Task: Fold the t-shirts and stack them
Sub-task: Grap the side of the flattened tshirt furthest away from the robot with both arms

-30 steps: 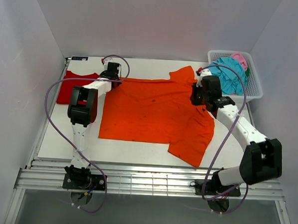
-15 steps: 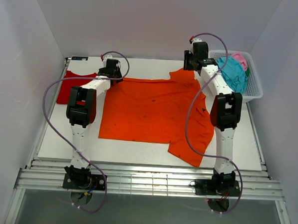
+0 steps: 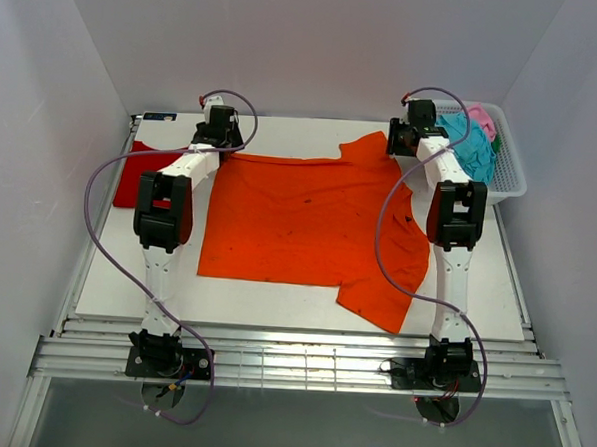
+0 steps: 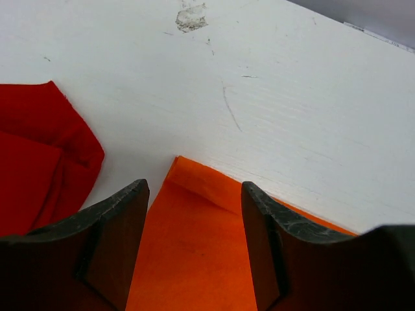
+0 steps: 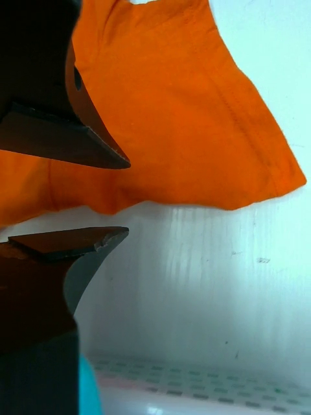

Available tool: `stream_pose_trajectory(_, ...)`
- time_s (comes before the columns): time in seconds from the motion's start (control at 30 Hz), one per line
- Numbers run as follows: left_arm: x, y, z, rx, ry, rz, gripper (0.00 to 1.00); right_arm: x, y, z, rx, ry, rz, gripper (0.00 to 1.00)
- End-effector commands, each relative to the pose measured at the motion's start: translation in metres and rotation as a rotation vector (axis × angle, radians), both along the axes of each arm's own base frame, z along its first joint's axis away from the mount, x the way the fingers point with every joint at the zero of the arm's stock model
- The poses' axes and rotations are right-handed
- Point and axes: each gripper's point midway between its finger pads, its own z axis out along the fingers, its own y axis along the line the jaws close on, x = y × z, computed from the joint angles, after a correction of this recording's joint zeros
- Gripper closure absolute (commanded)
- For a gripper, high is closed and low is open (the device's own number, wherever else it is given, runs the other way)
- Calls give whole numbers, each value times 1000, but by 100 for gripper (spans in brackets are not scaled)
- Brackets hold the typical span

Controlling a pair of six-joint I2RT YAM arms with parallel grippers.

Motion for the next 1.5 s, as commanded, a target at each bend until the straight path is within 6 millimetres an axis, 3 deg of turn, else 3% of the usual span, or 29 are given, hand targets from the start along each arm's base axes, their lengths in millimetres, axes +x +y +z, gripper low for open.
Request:
stream_pose_trajectory(0.0,14,1,15,-2,-44,-6,31,20,17,11,65,-81,36,53)
stream_pose_trajectory(0.53,20,9,-21,-6,6,0,32,36,14,-6,113,-117,25,50)
stream_pose_trajectory(0.77,25,14,-25,-10,1,4,33,41,17,-10,116,-128,28,50)
stream_pose_trajectory(1.0,27,12,-12,-47,-26,5,36,40,15,-15,97,-124,33,52)
stream_pose_trajectory(1.17,31,11,-2,-45,-53,-1,45,40,15,-16,85,-123,33,54)
stream_pose_trajectory(1.27,31,11,-5,-44,-46,-1,58,39,16,-17,83,-122,32,55)
stream_pose_trajectory(1.3,30,10,-7,-45,-43,-1,68,39,15,-17,81,-122,32,55)
stream_pose_trajectory(1.47,29,10,-10,-47,-37,-3,84,40,15,-20,76,-121,27,57)
